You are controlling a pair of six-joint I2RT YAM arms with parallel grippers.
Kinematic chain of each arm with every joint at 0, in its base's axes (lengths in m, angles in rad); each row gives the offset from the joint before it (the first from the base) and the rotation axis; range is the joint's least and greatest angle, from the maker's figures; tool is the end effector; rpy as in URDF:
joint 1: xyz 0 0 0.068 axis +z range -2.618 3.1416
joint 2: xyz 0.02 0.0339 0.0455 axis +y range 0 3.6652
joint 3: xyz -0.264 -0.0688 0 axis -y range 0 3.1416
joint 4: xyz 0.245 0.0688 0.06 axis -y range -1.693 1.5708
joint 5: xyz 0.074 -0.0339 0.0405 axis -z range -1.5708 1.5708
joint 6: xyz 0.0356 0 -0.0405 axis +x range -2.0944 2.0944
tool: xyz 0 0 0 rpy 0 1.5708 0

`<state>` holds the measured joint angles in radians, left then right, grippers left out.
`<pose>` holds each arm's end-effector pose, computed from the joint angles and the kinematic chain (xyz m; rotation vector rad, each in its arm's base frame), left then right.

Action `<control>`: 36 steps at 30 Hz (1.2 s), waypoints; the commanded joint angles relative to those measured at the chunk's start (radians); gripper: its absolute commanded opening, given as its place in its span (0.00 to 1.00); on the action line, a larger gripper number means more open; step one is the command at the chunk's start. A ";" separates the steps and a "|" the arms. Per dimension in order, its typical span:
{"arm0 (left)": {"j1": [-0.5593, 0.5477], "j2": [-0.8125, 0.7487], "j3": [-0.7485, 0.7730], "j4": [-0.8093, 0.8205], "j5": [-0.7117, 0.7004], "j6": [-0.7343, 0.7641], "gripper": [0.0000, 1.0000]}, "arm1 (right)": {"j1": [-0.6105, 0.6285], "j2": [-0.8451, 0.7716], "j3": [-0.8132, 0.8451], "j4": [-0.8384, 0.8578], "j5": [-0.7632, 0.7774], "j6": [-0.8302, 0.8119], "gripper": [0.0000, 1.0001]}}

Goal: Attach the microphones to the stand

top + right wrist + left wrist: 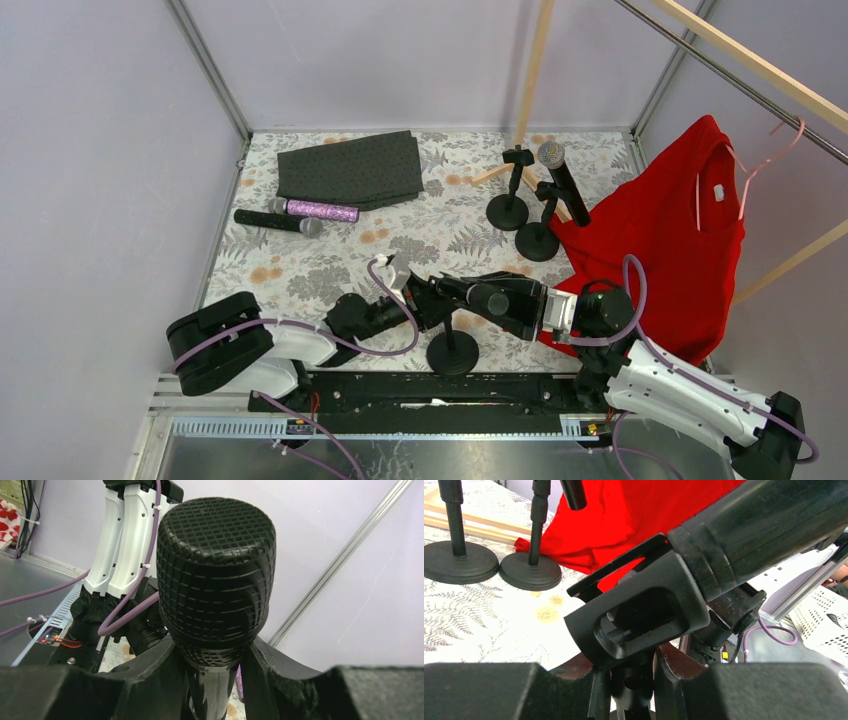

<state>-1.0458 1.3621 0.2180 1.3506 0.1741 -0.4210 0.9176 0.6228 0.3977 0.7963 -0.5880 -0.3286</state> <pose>0.1090 -0.2004 0.1959 0.6121 1.3727 -1.3285 0.0724 0.1271 0.3273 -1.0310 0.4872 0.8191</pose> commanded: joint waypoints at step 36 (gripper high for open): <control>-0.096 -0.061 0.037 -0.035 0.044 0.192 0.00 | 0.027 0.107 -0.065 -0.136 0.160 0.001 0.00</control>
<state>-1.0924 1.3224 0.2420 1.2484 0.0921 -0.3679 0.9474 0.6586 0.3950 0.8085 -0.5495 -0.3496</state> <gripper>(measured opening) 0.324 0.456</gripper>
